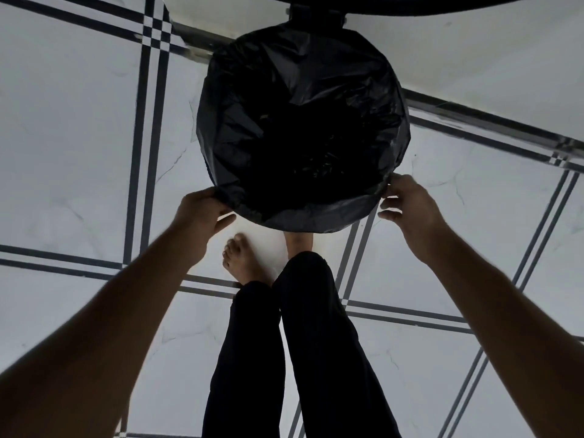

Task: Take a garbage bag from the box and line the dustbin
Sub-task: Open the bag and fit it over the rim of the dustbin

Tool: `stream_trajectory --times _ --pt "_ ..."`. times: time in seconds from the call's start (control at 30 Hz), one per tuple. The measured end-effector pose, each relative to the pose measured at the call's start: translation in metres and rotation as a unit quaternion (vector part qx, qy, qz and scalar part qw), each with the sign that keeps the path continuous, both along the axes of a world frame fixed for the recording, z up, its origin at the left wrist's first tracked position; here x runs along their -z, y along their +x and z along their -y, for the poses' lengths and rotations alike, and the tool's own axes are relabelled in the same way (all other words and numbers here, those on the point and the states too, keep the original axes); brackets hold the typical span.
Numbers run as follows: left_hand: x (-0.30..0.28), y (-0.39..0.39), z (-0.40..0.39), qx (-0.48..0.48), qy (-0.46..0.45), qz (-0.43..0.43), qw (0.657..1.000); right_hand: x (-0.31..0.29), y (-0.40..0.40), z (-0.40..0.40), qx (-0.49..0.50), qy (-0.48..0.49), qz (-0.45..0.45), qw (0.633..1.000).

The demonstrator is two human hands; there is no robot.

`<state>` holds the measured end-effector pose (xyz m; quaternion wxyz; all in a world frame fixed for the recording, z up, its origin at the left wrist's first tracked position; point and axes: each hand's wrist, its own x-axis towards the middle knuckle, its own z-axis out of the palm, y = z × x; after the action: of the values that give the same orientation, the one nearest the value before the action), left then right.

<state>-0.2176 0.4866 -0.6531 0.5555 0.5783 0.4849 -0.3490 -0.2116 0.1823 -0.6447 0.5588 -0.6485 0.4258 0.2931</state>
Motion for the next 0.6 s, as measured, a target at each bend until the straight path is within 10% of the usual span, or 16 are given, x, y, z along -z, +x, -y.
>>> stream_trajectory --times 0.6 --pt "-0.018 0.011 -0.003 -0.193 -0.061 0.05 0.978 -0.011 0.012 -0.019 0.021 0.198 0.055 0.978"
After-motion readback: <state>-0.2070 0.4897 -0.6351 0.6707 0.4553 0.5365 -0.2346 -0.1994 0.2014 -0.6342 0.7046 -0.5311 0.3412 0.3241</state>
